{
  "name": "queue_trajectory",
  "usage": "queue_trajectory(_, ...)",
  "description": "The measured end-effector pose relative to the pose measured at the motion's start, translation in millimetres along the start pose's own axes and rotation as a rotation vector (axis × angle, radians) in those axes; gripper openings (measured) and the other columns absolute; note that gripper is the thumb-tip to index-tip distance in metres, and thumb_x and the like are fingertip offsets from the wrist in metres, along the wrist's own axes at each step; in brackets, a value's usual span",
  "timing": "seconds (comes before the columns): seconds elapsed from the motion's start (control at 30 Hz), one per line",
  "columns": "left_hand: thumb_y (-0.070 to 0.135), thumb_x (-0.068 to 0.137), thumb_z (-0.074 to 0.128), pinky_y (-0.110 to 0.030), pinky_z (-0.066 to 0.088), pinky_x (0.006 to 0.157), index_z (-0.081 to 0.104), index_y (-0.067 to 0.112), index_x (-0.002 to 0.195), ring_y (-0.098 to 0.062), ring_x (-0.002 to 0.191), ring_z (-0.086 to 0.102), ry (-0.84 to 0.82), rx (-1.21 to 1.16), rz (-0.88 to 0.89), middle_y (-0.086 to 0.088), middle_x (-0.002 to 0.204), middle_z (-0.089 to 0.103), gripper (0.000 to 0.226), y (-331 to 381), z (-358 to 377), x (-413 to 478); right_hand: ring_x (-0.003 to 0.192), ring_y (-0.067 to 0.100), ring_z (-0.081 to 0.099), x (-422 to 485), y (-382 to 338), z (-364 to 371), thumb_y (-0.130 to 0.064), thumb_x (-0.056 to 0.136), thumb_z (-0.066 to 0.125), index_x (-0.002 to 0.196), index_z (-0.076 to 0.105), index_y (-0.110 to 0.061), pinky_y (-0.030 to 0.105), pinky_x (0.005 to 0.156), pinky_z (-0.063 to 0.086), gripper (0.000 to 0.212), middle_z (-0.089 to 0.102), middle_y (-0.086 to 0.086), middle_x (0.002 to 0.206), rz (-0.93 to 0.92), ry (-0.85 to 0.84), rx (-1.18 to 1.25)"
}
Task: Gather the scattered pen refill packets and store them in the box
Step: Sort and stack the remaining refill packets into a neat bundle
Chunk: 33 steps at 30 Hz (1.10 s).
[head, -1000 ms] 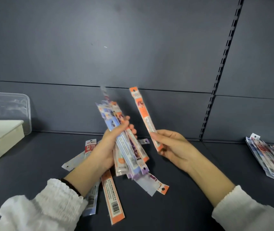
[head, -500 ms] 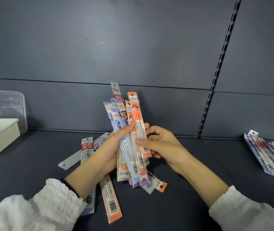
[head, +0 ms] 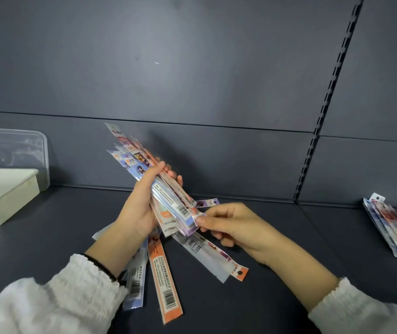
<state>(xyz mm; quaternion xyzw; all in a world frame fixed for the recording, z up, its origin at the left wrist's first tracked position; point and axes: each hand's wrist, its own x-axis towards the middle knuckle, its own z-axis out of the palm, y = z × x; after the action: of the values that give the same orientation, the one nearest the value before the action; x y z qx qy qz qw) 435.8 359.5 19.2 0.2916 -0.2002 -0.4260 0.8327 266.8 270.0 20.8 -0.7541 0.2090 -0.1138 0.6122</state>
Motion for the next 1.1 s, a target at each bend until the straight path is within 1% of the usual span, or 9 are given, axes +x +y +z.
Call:
queue_trajectory(0.2, 0.032, 0.091, 0.058, -0.028, 0.053, 0.069, 0.061, 0.021, 0.058, -0.011, 0.056, 0.061, 0.043, -0.043, 0.108, 0.005, 0.059, 0.060, 0.034, 16, 4, -4, 0.055, 0.006, 0.048, -2, -4, -24, -0.023, 0.072, 0.074, 0.062, 0.068, -0.020, 0.017, 0.045, 0.030, 0.012, 0.061, -0.004, 0.064, 0.139, -0.132, 0.105)
queue_trajectory(0.27, 0.030, 0.090, 0.059, -0.027, 0.054, 0.069, 0.058, 0.022, 0.065, -0.010, 0.056, 0.060, 0.061, -0.016, 0.128, 0.005, 0.059, 0.059, 0.026, 17, 1, -3, 0.056, 0.008, 0.050, -1, -5, -28, -0.028, 0.069, 0.072, 0.067, 0.069, -0.020, 0.018, 0.045, 0.032, 0.009, 0.061, -0.002, 0.069, 0.155, -0.094, 0.229)
queue_trajectory(0.4, 0.020, 0.088, 0.061, -0.030, 0.054, 0.077, 0.057, 0.024, 0.083, -0.011, 0.067, 0.057, 0.038, -0.015, 0.126, 0.004, 0.066, 0.057, 0.008, 8, 0, -2, 0.060, 0.011, 0.058, 3, -2, -22, -0.046, 0.066, 0.070, 0.084, 0.066, -0.017, 0.023, 0.052, 0.037, 0.035, 0.070, 0.000, 0.078, 0.218, -0.014, 0.330)
queue_trajectory(0.53, 0.019, 0.090, 0.058, -0.033, 0.052, 0.077, 0.071, 0.025, 0.063, -0.013, 0.065, 0.066, 0.000, 0.025, 0.128, 0.003, 0.063, 0.062, 0.031, 0, 7, -6, 0.064, 0.010, 0.064, 4, 3, -16, -0.032, 0.065, 0.077, 0.088, 0.067, -0.016, 0.021, 0.050, 0.044, 0.031, 0.074, 0.000, 0.079, 0.234, 0.044, 0.308)
queue_trajectory(0.63, 0.020, 0.090, 0.057, -0.033, 0.052, 0.079, 0.073, 0.024, 0.057, -0.013, 0.068, 0.068, -0.008, 0.006, 0.126, 0.003, 0.063, 0.063, 0.036, 0, 9, -9, 0.066, 0.014, 0.066, 6, 6, -13, -0.033, 0.076, 0.075, 0.104, 0.066, -0.013, 0.022, 0.050, 0.047, 0.036, 0.073, 0.004, 0.085, 0.247, 0.070, 0.371)
queue_trajectory(0.77, 0.018, 0.083, 0.062, -0.035, 0.058, 0.076, 0.069, 0.024, 0.082, -0.016, 0.075, 0.069, -0.017, 0.011, 0.120, 0.001, 0.069, 0.067, 0.009, -2, 12, -10, 0.061, 0.011, 0.066, 8, 7, -11, -0.011, 0.082, 0.071, 0.099, 0.066, -0.008, 0.018, 0.047, 0.050, 0.018, 0.072, 0.003, 0.076, 0.157, 0.115, 0.545)
queue_trajectory(0.87, 0.015, 0.080, 0.065, -0.037, 0.059, 0.080, 0.060, 0.024, 0.100, -0.018, 0.080, 0.071, -0.050, -0.010, 0.100, -0.001, 0.076, 0.068, 0.022, -5, 9, -9, 0.063, 0.011, 0.065, 11, 8, -13, 0.001, 0.084, 0.066, 0.089, 0.067, -0.008, 0.018, 0.052, 0.052, 0.009, 0.071, 0.004, 0.070, 0.135, 0.225, 0.653)
queue_trajectory(1.0, 0.013, 0.081, 0.064, -0.039, 0.057, 0.082, 0.058, 0.025, 0.100, -0.016, 0.086, 0.072, -0.074, -0.043, 0.072, 0.000, 0.082, 0.071, 0.023, -5, 10, -10, 0.073, 0.018, 0.063, 18, 9, -33, 0.003, 0.087, 0.062, 0.090, 0.062, -0.006, 0.024, 0.058, 0.057, 0.010, 0.067, 0.011, 0.081, 0.095, 0.504, 0.993)
queue_trajectory(1.1, 0.013, 0.083, 0.058, -0.035, 0.053, 0.088, 0.057, 0.023, 0.096, -0.014, 0.076, 0.071, -0.044, -0.036, 0.086, 0.000, 0.073, 0.070, 0.017, 1, 11, -9, 0.078, 0.019, 0.063, 18, 6, -56, 0.004, 0.092, 0.053, 0.090, 0.061, -0.007, 0.029, 0.083, 0.055, 0.015, 0.064, 0.011, 0.087, -0.043, 0.648, 1.197)
